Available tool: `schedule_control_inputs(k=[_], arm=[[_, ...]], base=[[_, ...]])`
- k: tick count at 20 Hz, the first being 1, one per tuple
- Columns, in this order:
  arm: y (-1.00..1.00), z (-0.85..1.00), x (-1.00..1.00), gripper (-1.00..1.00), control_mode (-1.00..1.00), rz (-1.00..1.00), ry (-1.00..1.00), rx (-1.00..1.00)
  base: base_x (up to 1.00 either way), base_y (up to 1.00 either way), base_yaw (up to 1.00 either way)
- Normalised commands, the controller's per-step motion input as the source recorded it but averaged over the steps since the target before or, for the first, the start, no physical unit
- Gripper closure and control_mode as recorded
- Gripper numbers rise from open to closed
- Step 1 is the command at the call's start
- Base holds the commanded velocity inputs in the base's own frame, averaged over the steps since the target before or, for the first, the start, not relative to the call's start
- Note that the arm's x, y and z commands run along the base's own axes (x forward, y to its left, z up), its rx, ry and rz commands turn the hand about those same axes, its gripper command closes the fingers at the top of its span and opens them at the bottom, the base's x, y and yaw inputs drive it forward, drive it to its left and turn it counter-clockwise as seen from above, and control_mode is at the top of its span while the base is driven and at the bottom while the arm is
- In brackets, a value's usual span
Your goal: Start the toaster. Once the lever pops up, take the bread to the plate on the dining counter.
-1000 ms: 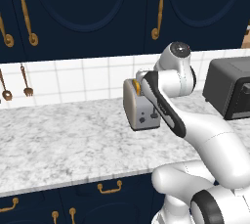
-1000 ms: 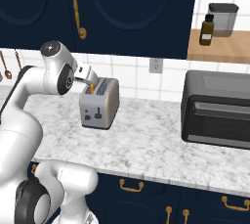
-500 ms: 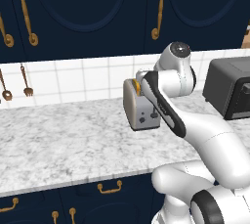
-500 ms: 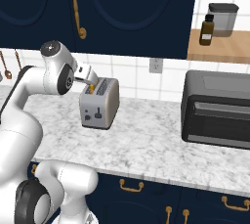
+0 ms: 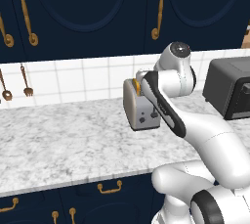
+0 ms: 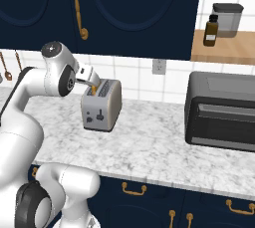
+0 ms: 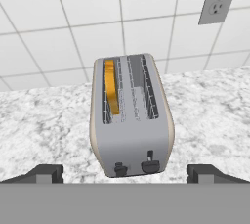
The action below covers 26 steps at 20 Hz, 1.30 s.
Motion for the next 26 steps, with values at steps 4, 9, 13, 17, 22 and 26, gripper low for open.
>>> schedule_control_inputs(k=[4, 9, 13, 17, 22, 26], arm=[[0.0, 0.0, 0.0, -1.0, -1.0, 0.0, 0.0, 0.0], [0.0, 0.0, 0.0, -1.0, -1.0, 0.0, 0.0, 0.0], [0.0, 0.0, 0.0, -1.0, -1.0, 0.0, 0.0, 0.0], [0.0, 0.0, 0.0, -1.0, -1.0, 0.0, 0.0, 0.0], [0.0, 0.0, 0.0, -1.0, -1.0, 0.0, 0.0, 0.0], [0.0, 0.0, 0.0, -1.0, -1.0, 0.0, 0.0, 0.0]], base=[[0.0, 0.0, 0.0], [0.0, 0.0, 0.0], [0.0, 0.0, 0.0], [0.0, 0.0, 0.0], [0.0, 0.0, 0.0], [0.0, 0.0, 0.0]])
